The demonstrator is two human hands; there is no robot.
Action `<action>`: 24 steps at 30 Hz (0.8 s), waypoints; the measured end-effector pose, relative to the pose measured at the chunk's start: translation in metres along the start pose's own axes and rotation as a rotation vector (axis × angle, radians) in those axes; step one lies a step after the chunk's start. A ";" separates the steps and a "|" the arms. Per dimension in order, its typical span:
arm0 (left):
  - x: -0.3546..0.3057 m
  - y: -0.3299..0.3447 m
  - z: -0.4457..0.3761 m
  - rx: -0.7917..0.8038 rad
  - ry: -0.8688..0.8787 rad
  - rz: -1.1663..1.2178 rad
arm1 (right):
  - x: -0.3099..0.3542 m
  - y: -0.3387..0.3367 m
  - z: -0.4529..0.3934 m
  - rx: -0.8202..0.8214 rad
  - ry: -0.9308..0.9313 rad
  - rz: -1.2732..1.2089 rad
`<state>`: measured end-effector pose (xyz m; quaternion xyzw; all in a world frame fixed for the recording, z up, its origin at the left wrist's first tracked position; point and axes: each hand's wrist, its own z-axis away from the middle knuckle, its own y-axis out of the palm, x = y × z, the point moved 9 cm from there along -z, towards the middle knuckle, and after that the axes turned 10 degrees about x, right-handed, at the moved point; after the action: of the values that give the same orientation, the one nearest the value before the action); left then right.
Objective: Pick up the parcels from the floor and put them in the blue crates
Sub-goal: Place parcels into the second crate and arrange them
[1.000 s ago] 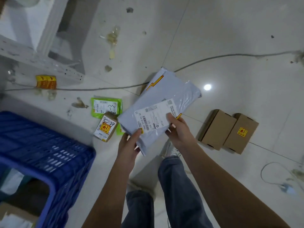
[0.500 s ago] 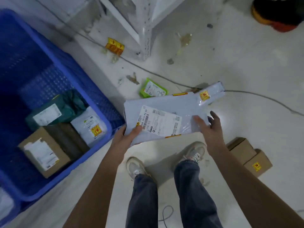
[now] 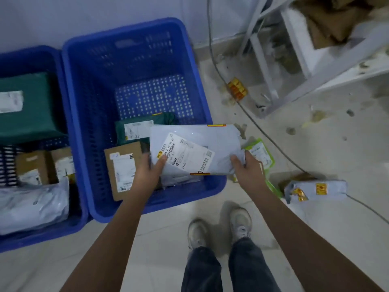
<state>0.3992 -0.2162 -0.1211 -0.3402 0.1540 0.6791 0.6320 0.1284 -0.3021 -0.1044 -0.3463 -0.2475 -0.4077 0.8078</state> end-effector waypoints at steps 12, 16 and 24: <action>0.038 -0.110 -0.080 -0.116 -0.224 -0.227 | 0.068 0.134 -0.097 0.255 -0.002 0.250; 0.038 -0.129 -0.113 -0.100 -0.228 -0.239 | 0.088 0.156 -0.127 0.268 -0.019 0.260; 0.059 -0.148 -0.210 -0.119 -0.151 -0.132 | 0.096 0.208 -0.206 0.177 -0.136 0.291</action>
<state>0.5997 -0.2832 -0.2783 -0.3343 0.0424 0.6678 0.6637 0.3774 -0.4166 -0.2451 -0.3329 -0.2837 -0.2386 0.8670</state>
